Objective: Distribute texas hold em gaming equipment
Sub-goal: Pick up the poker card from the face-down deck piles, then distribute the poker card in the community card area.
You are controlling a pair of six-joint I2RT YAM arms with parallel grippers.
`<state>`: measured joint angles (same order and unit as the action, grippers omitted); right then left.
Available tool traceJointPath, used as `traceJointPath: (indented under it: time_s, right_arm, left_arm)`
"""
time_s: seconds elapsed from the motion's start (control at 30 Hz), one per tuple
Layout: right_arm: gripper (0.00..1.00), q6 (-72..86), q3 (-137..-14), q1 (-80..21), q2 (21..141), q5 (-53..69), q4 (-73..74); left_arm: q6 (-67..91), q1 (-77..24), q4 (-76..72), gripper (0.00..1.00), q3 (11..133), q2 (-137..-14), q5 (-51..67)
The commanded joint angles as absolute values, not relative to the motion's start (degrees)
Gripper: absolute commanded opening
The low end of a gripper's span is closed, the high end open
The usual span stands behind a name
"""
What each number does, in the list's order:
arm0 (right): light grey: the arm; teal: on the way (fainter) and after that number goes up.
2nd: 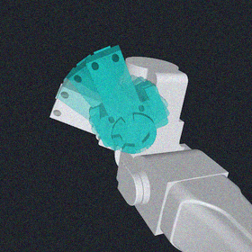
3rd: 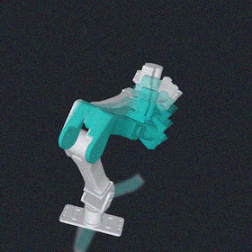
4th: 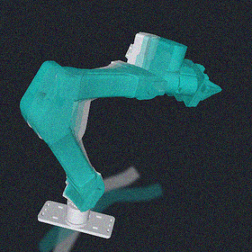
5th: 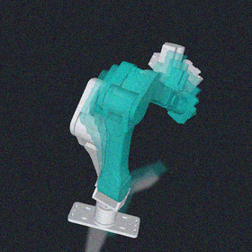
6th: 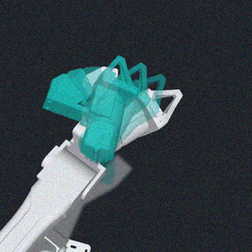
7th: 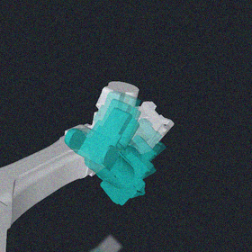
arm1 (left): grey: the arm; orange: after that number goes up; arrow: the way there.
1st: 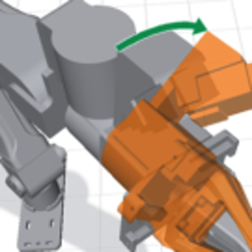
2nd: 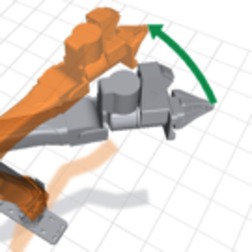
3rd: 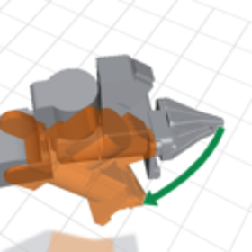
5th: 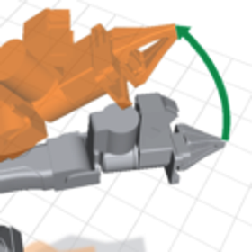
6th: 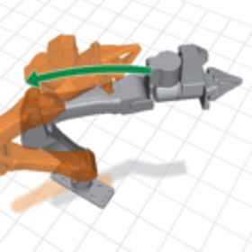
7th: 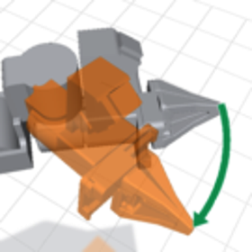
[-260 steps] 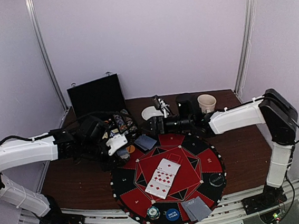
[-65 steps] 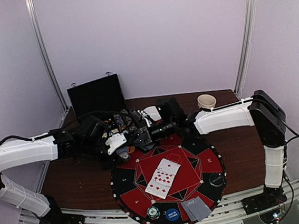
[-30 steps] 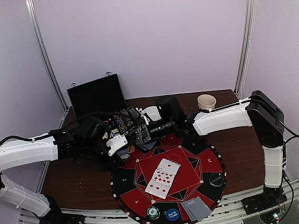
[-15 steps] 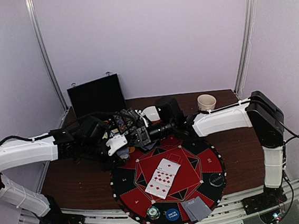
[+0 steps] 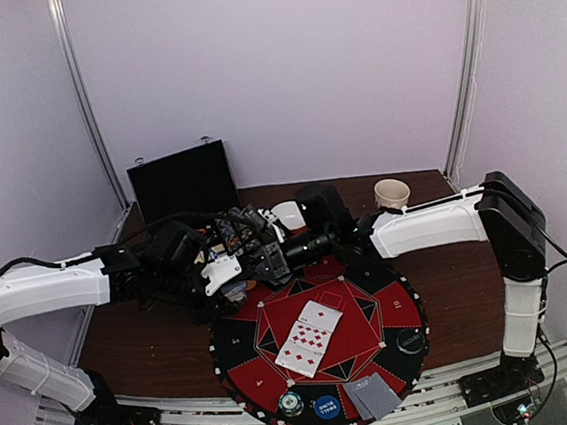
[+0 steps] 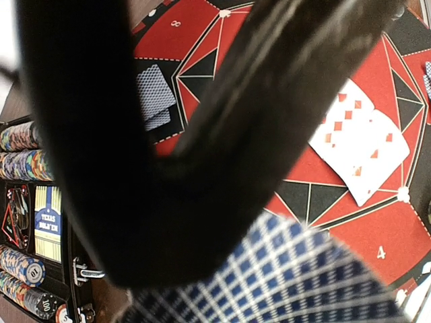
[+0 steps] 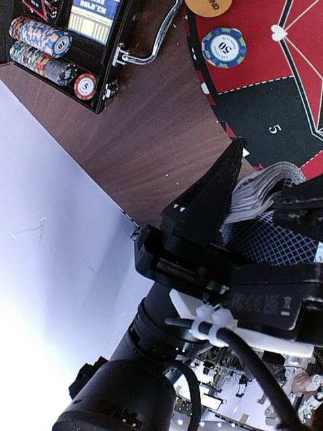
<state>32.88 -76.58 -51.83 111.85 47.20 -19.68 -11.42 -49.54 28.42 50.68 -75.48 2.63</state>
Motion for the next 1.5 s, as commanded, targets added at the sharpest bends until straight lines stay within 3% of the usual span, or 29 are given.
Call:
traceJointPath:
  time_s: [0.0,0.43,0.77,1.03,1.2,1.47]
  right_arm:
    - [0.0,30.02,-74.79,-50.89,107.2,43.38,-17.24]
    - [0.0,23.45,-73.35,-47.77,100.87,38.07,-9.66]
    - [0.0,22.91,-62.77,-40.7,90.1,29.43,-7.93]
    - [0.0,32.06,-44.31,-39.21,85.24,12.26,-20.07]
    - [0.0,36.57,-37.1,-39.29,87.44,11.32,-31.91]
    - [0.0,39.29,-31.56,-39.29,92.65,10.36,-39.18]
  left_arm:
    - [-11.17,-49.31,26.64,0.4,51.31,-75.06,2.77]
    - [-11.23,-49.31,26.63,0.4,51.33,-75.17,2.81]
    - [-11.22,-49.31,26.63,0.4,51.33,-75.06,2.72]
    - [-11.22,-49.34,26.64,0.4,51.49,-75.21,2.87]
    - [-11.21,-49.35,26.63,0.4,51.49,-75.46,2.97]
    - [-11.25,-49.31,26.63,0.4,51.41,-75.32,2.93]
